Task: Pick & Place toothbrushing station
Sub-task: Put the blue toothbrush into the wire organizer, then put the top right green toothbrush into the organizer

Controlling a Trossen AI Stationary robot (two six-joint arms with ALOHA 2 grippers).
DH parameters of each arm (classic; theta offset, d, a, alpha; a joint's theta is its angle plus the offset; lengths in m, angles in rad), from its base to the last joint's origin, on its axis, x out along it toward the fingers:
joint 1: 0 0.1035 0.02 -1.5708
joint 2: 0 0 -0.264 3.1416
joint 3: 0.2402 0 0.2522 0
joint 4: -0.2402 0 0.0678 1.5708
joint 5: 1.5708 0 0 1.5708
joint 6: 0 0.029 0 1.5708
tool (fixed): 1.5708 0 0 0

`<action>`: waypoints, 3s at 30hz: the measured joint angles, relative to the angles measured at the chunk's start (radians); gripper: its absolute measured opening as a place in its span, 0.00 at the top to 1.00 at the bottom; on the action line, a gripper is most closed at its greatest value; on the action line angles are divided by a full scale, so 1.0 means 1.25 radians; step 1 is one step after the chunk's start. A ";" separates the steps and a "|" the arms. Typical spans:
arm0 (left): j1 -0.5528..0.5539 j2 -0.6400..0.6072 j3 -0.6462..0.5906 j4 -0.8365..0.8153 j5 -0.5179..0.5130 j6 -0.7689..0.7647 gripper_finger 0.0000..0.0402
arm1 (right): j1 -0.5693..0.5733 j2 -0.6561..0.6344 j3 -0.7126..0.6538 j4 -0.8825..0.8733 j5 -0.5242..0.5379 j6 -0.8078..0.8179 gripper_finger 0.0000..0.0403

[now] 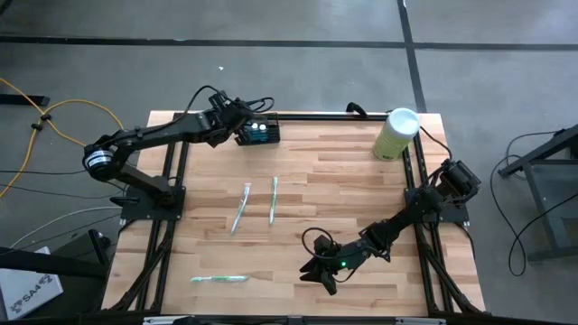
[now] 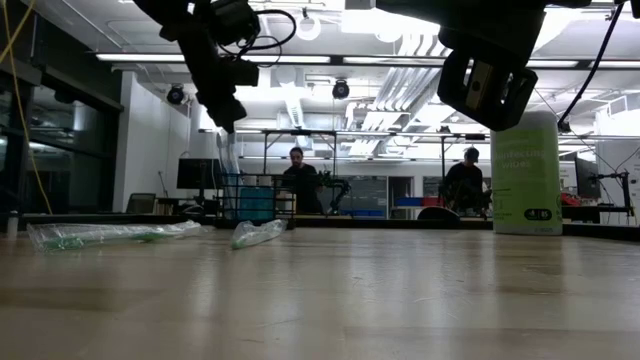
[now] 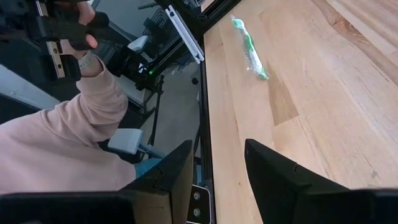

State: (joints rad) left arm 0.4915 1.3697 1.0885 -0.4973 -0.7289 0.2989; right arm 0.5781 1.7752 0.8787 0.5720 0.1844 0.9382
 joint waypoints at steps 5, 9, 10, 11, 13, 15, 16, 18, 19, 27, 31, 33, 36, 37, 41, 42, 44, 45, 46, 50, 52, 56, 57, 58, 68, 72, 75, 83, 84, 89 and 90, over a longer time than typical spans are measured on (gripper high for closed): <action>0.000 0.000 0.000 0.003 -0.002 0.015 0.86 | 0.000 0.000 0.000 0.000 0.000 0.000 0.66; -0.004 0.000 0.000 0.004 -0.002 0.021 0.86 | 0.000 0.000 0.000 0.000 0.000 0.000 0.66; -0.006 -0.002 0.000 0.003 -0.001 0.024 0.86 | 0.000 0.000 0.000 0.000 0.000 0.000 0.66; -0.009 -0.004 0.000 0.004 0.000 0.027 0.86 | 0.000 0.000 0.000 0.000 0.000 0.000 0.66; -0.018 -0.008 0.000 0.011 0.004 0.032 0.86 | 0.000 0.000 0.000 0.000 0.000 0.000 0.66; -0.021 -0.016 0.000 0.009 0.016 0.034 0.86 | 0.000 0.000 0.000 -0.001 0.000 0.000 0.66; -0.022 -0.021 0.000 0.014 0.021 0.034 0.86 | 0.000 0.000 0.000 -0.001 0.000 0.000 0.66; -0.024 -0.030 0.000 0.015 0.020 0.034 0.86 | 0.000 0.000 0.000 -0.002 0.000 0.000 0.66; -0.025 -0.034 0.000 0.015 0.018 0.034 0.86 | 0.000 0.000 0.000 -0.003 0.000 0.000 0.66; -0.034 -0.067 0.000 0.019 0.015 0.054 0.86 | 0.000 0.000 0.000 -0.007 0.000 0.001 0.66; -0.046 -0.087 0.001 0.023 0.014 0.056 0.86 | 0.000 0.000 0.000 -0.007 0.000 0.001 0.66; -0.053 -0.093 0.001 0.022 0.015 0.056 0.86 | 0.000 0.000 0.000 -0.007 0.000 0.002 0.66; -0.068 -0.097 0.001 0.022 0.013 0.056 0.86 | 0.000 0.000 0.000 -0.007 0.000 0.002 0.66; -0.075 -0.097 0.001 0.022 0.013 0.056 0.86 | 0.000 0.000 0.000 -0.007 0.000 0.002 0.66; -0.116 -0.097 0.001 0.022 0.013 0.056 0.86 | 0.000 0.000 0.000 -0.012 0.000 0.000 0.66; -0.131 -0.097 0.001 0.021 0.014 0.055 0.86 | 0.000 0.000 0.000 -0.018 0.000 -0.001 0.66; -0.165 -0.097 0.001 0.021 0.014 0.041 0.86 | -0.005 0.000 0.000 -0.035 0.000 -0.023 0.66; -0.184 -0.097 0.001 0.022 0.014 0.027 0.86 | -0.009 0.000 0.000 -0.043 0.000 -0.039 0.66; -0.203 -0.097 0.001 0.021 0.014 0.012 0.86 | -0.014 0.000 0.000 -0.050 -0.001 -0.055 0.66; -0.275 -0.097 0.001 0.021 0.014 -0.059 0.86 | -0.045 0.000 0.000 -0.092 -0.002 -0.105 0.66; -0.306 -0.100 0.001 0.021 0.014 -0.087 0.86 | -0.060 0.000 0.000 -0.119 -0.007 -0.129 0.66; -0.360 -0.100 0.001 0.015 0.012 -0.125 0.86 | -0.088 0.000 0.000 -0.179 -0.050 -0.163 0.66; -0.373 -0.100 0.001 0.011 0.011 -0.132 0.86 | -0.094 0.000 0.000 -0.190 -0.062 -0.168 0.66; -0.384 -0.100 0.001 0.004 0.009 -0.141 0.86 | -0.101 0.000 0.000 -0.201 -0.071 -0.173 0.66; -0.515 -0.179 0.001 -0.151 0.016 -0.304 0.86 | -0.165 0.000 0.000 -0.233 -0.196 -0.235 0.66; -0.588 -0.240 0.001 -0.164 0.017 -0.349 0.86 | -0.200 0.000 0.000 -0.232 -0.238 -0.283 0.66; -0.641 -0.269 0.001 -0.168 0.019 -0.376 0.86 | -0.229 0.000 0.000 -0.230 -0.259 -0.331 0.66; -0.745 -0.276 -0.026 -0.196 0.012 -0.482 0.86 | -0.309 0.000 0.023 -0.221 -0.283 -0.466 0.66; -0.756 -0.276 -0.036 -0.196 0.010 -0.497 0.86 | -0.318 0.000 0.036 -0.228 -0.291 -0.484 0.66; -0.812 -0.275 -0.097 -0.142 -0.010 -0.560 0.86 | -0.344 0.000 0.133 -0.343 -0.316 -0.591 0.66; -0.824 -0.275 -0.111 -0.122 -0.014 -0.566 0.86 | -0.346 0.000 0.155 -0.377 -0.315 -0.617 0.66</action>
State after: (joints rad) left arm -0.5384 1.0260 0.9502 -0.6494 -0.7463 -0.4087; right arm 0.1452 1.7752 1.0730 0.1006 -0.2090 0.1668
